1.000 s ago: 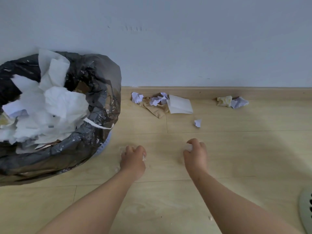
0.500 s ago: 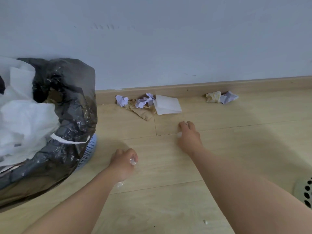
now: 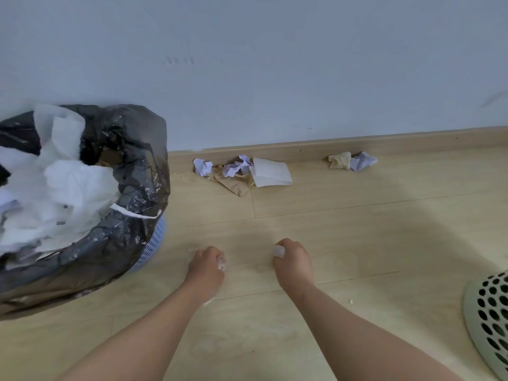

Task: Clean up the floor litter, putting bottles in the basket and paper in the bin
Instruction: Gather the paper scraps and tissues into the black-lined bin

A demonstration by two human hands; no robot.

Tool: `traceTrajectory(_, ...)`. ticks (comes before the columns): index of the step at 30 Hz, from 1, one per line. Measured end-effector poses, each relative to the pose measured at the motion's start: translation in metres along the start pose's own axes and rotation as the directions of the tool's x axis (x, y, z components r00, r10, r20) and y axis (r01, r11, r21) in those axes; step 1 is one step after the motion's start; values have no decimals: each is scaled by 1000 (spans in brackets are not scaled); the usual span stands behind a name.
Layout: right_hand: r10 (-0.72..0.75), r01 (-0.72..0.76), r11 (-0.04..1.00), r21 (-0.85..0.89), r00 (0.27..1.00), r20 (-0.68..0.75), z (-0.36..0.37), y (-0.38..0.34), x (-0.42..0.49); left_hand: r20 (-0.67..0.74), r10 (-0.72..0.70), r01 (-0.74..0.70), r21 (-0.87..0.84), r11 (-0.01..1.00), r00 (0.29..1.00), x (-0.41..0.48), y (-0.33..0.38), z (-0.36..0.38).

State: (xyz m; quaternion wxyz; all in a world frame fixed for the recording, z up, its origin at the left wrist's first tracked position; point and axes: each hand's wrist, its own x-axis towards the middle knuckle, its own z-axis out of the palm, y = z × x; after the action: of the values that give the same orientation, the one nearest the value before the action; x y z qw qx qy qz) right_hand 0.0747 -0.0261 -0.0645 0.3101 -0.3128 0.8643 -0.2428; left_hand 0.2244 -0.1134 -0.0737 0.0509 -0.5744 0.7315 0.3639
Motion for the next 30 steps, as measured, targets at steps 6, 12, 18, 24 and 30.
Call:
traceTrajectory(6,102,-58,949,311,987,-127,-20,-42,-5,-8,-6,2,-469,883,1000,-23,28,-19)
traceTrajectory(12,90,76,794,603,967,-240,-62,-118,-9,-176,89,-188,-702,686,980,-52,93,-89)
traceTrajectory(18,8,231,581,781,957,-289,-90,-195,-34,-478,-8,-452,-835,313,878,-76,115,-178)
traceTrajectory(24,-193,291,544,787,956,-220,-47,-267,-67,-569,-201,-498,-809,312,797,-66,56,-242)
traceTrajectory(30,-489,515,655,552,847,-209,2,-285,-88,-663,-374,-466,-735,494,649,-58,-15,-256)
